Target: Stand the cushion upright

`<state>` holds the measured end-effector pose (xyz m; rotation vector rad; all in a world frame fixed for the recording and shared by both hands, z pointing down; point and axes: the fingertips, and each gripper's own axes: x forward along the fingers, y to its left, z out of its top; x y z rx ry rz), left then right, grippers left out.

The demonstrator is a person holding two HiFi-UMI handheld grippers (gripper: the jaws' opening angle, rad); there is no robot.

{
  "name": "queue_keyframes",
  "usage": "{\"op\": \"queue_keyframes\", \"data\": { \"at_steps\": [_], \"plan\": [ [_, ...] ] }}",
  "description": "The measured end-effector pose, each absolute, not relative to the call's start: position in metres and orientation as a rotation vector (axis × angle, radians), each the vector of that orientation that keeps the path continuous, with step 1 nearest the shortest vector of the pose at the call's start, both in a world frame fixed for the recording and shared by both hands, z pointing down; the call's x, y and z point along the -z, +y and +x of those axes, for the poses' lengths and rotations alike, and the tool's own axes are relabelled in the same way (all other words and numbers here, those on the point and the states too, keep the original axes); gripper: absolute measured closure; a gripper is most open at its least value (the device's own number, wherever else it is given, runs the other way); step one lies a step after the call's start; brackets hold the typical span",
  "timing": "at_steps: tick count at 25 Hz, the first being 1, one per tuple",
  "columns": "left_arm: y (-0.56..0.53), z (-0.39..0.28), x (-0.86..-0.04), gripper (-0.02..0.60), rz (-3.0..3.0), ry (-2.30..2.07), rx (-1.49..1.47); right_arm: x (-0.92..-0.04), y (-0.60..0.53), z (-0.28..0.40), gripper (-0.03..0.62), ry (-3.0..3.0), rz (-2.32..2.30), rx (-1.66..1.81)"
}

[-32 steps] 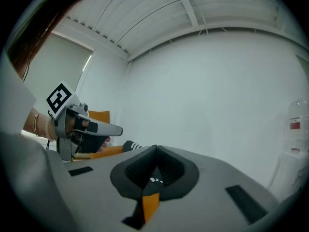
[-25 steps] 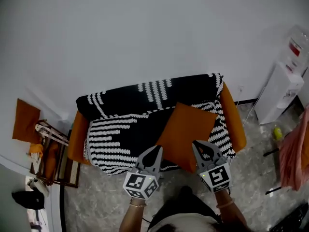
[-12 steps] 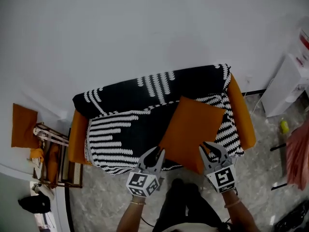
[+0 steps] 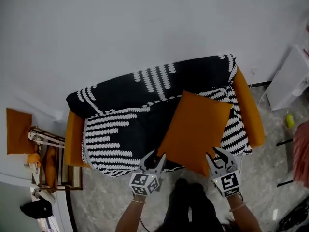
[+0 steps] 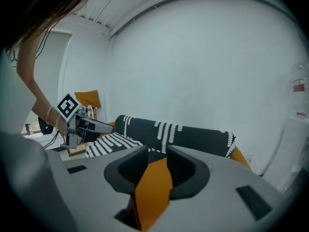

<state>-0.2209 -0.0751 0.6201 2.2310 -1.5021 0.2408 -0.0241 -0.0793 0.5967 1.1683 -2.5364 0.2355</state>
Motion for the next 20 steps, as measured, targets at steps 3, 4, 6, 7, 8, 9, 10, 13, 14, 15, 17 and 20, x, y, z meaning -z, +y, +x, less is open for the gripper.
{"op": "queue_keyframes", "data": {
  "at_steps": [3,4,6,7,8,9,10,13,14,15,17,20],
  "plan": [
    [-0.083,-0.234,-0.662,0.397,2.197,-1.507,-0.279,-0.638,-0.083,-0.022,0.47,-2.5,1.183,-0.28],
    [-0.084,-0.238,-0.675,0.396,2.186,-1.511,-0.289,-0.652,-0.083,-0.021,0.463,-2.487,1.188,-0.296],
    [-0.088,-0.248,-0.698,0.387,2.165,-1.522,-0.302,-0.68,-0.083,-0.02,0.449,-2.462,1.198,-0.332],
    [-0.089,-0.253,-0.71,0.386,2.155,-1.525,-0.307,-0.693,-0.082,-0.02,0.443,-2.45,1.201,-0.349],
    [-0.09,-0.257,-0.722,0.385,2.146,-1.525,-0.315,-0.707,-0.081,-0.019,0.436,-2.437,1.203,-0.365],
    [-0.092,-0.261,-0.734,0.385,2.137,-1.522,-0.326,-0.722,-0.081,-0.018,0.43,-2.423,1.203,-0.382],
    [-0.093,-0.264,-0.748,0.386,2.127,-1.518,-0.34,-0.736,-0.08,-0.016,0.42,-2.408,1.204,-0.403],
    [-0.093,-0.276,-0.788,0.378,2.076,-1.498,-0.371,-0.781,-0.072,-0.009,0.387,-2.359,1.219,-0.488],
    [-0.093,-0.28,-0.801,0.364,2.06,-1.492,-0.381,-0.796,-0.069,-0.007,0.375,-2.342,1.225,-0.513],
    [-0.093,-0.284,-0.814,0.354,2.047,-1.487,-0.395,-0.812,-0.066,-0.005,0.365,-2.325,1.23,-0.537],
    [-0.091,-0.29,-0.84,0.347,2.034,-1.476,-0.425,-0.842,-0.057,0.0,0.352,-2.292,1.242,-0.58],
    [-0.09,-0.298,-0.877,0.337,2.016,-1.461,-0.448,-0.886,-0.044,0.006,0.32,-2.251,1.256,-0.633]
  ]
}}
